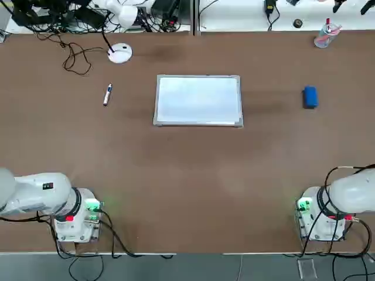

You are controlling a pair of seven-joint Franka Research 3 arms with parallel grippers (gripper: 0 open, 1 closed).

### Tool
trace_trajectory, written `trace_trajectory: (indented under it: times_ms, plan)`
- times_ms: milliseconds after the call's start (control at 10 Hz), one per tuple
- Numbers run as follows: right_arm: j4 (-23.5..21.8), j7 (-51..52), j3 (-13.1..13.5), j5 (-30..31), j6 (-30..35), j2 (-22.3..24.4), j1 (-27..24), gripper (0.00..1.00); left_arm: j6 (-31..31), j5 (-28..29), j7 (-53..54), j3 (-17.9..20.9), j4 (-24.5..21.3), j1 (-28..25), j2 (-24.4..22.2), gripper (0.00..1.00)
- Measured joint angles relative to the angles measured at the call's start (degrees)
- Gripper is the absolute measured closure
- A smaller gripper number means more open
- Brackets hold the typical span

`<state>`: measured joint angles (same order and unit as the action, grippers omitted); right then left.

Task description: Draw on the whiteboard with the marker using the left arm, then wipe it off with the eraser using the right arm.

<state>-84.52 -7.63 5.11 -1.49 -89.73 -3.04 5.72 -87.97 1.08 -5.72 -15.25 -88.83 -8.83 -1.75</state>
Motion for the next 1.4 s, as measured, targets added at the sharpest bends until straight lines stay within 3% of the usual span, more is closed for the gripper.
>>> trace_trajectory:
  times_ms: [800,1100,1400]
  plan:
    - [0.01,0.0,0.0,0.04,-0.11,-0.01,0.0,0.0,-1.59,0.0,0.0,0.04,-1.95,-0.14,1.33,0.0]
    - [0.02,0.0,0.0,0.49,-0.32,-0.01,0.0,0.0,-10.33,0.02,0.06,0.03,-8.36,-0.07,3.08,0.0]
    - [0.07,0.0,0.01,1.03,-0.37,-0.01,0.0,0.0,-21.61,0.05,0.09,-0.02,-17.93,0.0,3.98,0.0]
